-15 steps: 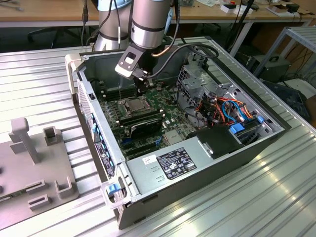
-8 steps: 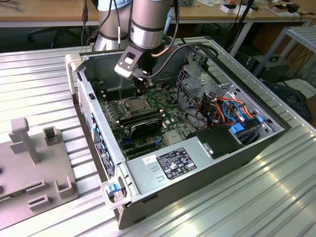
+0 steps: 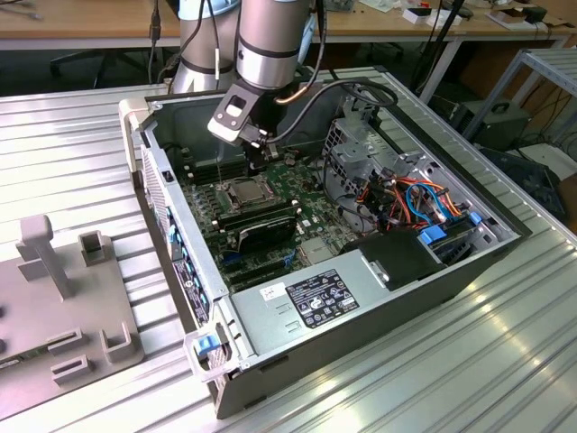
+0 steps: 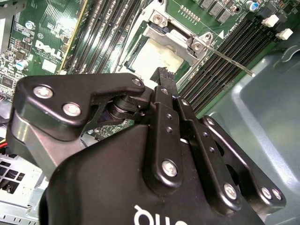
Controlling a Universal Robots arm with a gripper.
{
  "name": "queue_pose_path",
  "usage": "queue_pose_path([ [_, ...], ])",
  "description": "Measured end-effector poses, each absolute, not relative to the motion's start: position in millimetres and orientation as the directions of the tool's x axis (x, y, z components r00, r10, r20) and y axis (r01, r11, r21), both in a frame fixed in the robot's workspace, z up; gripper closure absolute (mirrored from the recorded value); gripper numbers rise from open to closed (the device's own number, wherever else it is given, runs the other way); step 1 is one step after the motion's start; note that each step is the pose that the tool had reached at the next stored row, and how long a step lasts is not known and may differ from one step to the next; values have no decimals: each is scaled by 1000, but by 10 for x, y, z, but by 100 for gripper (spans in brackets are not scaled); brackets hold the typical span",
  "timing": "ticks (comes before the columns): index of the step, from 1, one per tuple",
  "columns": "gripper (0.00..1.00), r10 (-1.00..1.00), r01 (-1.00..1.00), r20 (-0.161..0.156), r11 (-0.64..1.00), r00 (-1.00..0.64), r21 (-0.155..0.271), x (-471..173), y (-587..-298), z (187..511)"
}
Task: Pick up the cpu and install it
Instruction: 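Close the cpu cover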
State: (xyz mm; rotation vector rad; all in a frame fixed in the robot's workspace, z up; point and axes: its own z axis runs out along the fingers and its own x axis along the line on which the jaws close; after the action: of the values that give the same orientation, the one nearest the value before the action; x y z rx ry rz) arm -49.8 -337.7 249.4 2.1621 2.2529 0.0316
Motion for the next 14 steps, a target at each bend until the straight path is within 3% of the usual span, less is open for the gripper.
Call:
queue_pose_path([
  [14,89,999,999,0,41,-41,28,-530,-3377,2494],
])
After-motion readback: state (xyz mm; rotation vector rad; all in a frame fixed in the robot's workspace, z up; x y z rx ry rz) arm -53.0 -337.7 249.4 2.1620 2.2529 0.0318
